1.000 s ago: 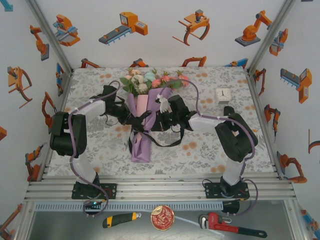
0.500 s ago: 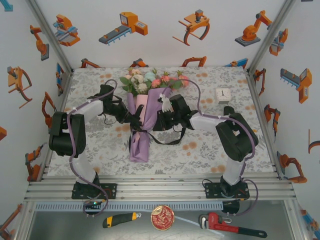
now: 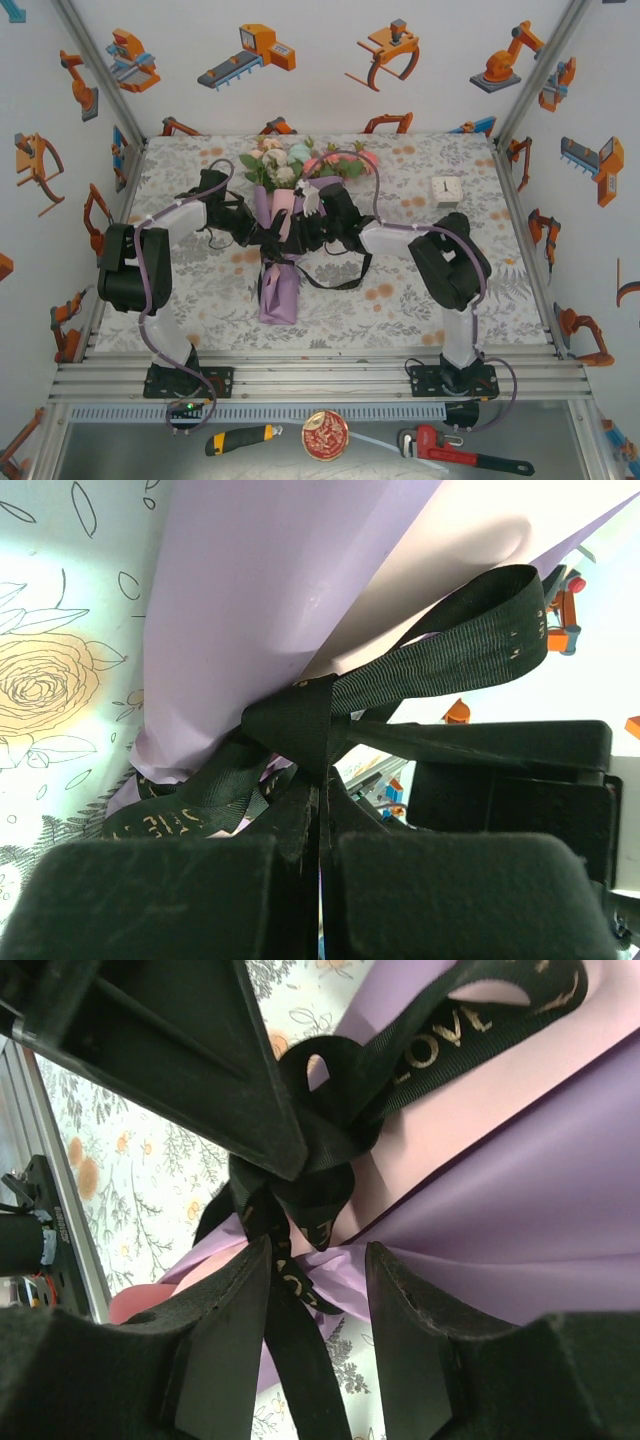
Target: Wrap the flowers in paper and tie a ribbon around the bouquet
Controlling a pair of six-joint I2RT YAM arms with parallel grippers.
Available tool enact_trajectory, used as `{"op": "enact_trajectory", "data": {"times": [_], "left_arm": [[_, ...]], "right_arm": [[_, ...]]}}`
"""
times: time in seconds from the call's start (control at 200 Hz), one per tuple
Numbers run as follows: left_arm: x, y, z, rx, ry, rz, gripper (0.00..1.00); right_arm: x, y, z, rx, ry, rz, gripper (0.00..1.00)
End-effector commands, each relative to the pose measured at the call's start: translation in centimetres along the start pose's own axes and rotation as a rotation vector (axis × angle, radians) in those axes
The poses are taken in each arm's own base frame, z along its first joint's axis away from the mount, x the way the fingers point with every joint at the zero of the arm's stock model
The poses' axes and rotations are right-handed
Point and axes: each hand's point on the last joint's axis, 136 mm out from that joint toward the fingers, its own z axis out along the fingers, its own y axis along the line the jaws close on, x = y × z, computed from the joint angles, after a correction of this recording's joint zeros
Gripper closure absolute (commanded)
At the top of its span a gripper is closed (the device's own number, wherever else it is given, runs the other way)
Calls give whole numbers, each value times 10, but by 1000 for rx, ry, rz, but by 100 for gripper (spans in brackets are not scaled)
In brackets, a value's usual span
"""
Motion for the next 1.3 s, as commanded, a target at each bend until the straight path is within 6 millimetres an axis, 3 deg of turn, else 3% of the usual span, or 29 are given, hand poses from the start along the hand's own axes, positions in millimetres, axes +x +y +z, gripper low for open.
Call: {"op": "enact_trajectory", "data": {"times": [0.0,0.215,0.441,0.521,0.611,0.781,0.916,1.171,1.297], "left_arm": [[3,-1,0,12,12,-14,100],[1,-3,1,17,14,-13,100],[0,-3,1,20,10,-18,100],[-1,-3,1,22,9,-20,100],[-2,-1,0,17,5,-23,91],[-9,1,-6,22,-16,-33,89],[-12,2,-10,27,-24,-34,75],[-17,3,-20,27,-43,-20,74],[-16,-6,-27,56,-49,14,73]], "right_arm": [[-17,6,3,-15,-45,-51,57],[-22,4,11,-26,-49,-36,61],[-22,6,17,-56,-39,-18,78],[-23,7,16,-58,-41,-19,88],[-24,9,13,-56,-46,-25,100],[-26,13,4,-49,-65,-36,100],[-23,14,-2,-31,-57,-52,100],[-19,17,-19,22,-12,-94,100],[-11,13,-26,70,30,-109,100]]}}
